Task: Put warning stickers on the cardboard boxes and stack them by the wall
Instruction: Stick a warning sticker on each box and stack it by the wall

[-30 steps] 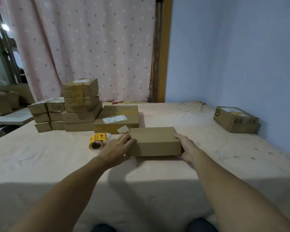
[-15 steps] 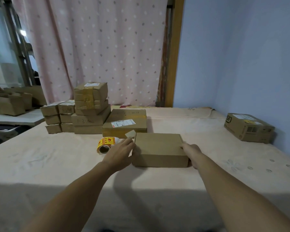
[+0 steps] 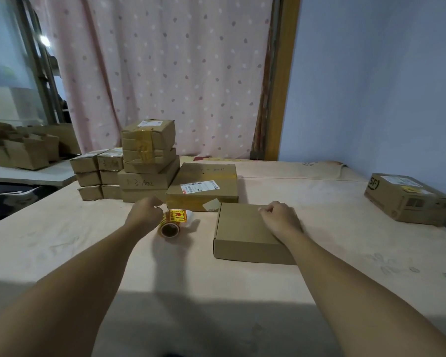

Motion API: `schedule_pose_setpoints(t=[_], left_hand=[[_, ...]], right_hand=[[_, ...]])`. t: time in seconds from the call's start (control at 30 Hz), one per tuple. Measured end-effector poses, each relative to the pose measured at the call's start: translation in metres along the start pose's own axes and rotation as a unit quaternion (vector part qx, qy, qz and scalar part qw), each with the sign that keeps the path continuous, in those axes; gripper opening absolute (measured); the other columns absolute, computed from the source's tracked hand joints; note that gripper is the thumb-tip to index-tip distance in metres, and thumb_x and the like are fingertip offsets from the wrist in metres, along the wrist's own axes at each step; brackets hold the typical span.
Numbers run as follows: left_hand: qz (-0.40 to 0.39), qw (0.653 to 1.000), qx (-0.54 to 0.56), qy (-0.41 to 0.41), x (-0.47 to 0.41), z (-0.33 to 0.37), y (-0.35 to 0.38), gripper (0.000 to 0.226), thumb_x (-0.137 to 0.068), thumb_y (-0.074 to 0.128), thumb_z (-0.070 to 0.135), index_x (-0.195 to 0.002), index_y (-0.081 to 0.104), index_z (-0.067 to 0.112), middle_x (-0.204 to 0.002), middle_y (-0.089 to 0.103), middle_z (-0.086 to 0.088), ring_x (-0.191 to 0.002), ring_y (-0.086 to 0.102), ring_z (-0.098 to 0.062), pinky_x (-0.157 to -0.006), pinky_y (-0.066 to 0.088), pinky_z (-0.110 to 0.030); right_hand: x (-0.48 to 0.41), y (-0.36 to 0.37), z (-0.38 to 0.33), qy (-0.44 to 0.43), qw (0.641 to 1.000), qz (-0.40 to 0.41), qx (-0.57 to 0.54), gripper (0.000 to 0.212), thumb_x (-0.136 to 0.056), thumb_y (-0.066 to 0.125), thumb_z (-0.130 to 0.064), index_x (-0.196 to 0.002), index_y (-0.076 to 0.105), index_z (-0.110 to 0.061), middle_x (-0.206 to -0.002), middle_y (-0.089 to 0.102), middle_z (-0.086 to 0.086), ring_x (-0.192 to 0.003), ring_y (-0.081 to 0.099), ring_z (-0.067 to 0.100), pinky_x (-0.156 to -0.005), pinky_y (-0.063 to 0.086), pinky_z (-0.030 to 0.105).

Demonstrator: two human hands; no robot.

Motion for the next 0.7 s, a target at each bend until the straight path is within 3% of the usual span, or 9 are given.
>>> schedule_pose_setpoints(t=[0.13, 0.23, 0.4, 0.6, 0.7], left_hand=[[-0.104, 0.991, 0.06, -0.058, -0.011, -0.01, 0.004, 0.045, -0.095, 0.047, -0.005, -0.138, 0.058, 0.005, -0.143, 0.054, -0.013, -0.132, 0.047, -0.03, -0.106, 0.043, -0.04], [-0.154, 0.985, 0.062, -0.052, -0.014, -0.012, 0.01, 0.04, -0.097, 0.05, -0.001, -0.136, 0.059, 0.004, -0.141, 0.055, -0.014, -0.126, 0.049, -0.027, -0.102, 0.042, -0.036], [-0.168, 0.981, 0.085, -0.034, -0.019, -0.016, 0.022, 0.041, -0.089, 0.068, -0.002, -0.129, 0.065, 0.006, -0.13, 0.061, -0.014, -0.113, 0.055, -0.025, -0.091, 0.044, -0.031], [-0.202, 0.975, 0.063, -0.071, -0.019, -0.025, 0.03, 0.052, -0.08, 0.084, 0.036, -0.118, 0.068, 0.006, -0.113, 0.066, -0.007, -0.106, 0.06, -0.023, -0.087, 0.046, -0.032], [-0.176, 0.978, 0.081, -0.072, -0.018, -0.027, 0.028, 0.038, -0.078, 0.085, 0.035, -0.099, 0.068, 0.007, -0.098, 0.067, -0.008, -0.094, 0.06, -0.023, -0.075, 0.047, -0.03]], right_hand=[[-0.003, 0.019, -0.02, -0.048, 0.998, -0.024, 0.02, 0.042, -0.098, 0.042, -0.063, -0.109, 0.064, -0.028, -0.109, 0.065, -0.006, -0.102, 0.059, 0.021, -0.09, 0.054, 0.045], [-0.001, 0.03, -0.038, -0.072, 0.997, -0.013, 0.027, 0.039, -0.099, 0.042, -0.062, -0.108, 0.063, -0.029, -0.106, 0.064, -0.007, -0.099, 0.059, 0.019, -0.088, 0.055, 0.043], [0.001, 0.051, -0.063, -0.117, 0.993, -0.021, 0.017, 0.037, -0.098, 0.042, -0.062, -0.105, 0.064, -0.032, -0.106, 0.062, -0.01, -0.101, 0.059, 0.016, -0.089, 0.055, 0.044], [0.005, 0.063, -0.086, -0.159, 0.986, -0.037, 0.042, 0.03, -0.098, 0.045, -0.054, -0.107, 0.063, -0.033, -0.115, 0.061, -0.01, -0.11, 0.054, 0.017, -0.092, 0.052, 0.043], [0.006, 0.07, -0.096, -0.182, 0.981, -0.054, 0.05, 0.027, -0.097, 0.047, -0.052, -0.109, 0.062, -0.033, -0.119, 0.06, -0.01, -0.114, 0.052, 0.018, -0.092, 0.05, 0.043]])
Point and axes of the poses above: each hand's wrist, its own x-axis away from the middle knuckle, its own y-axis out of the palm, z = x × y, the point moved 5 cm from there along -x, towards the middle knuckle
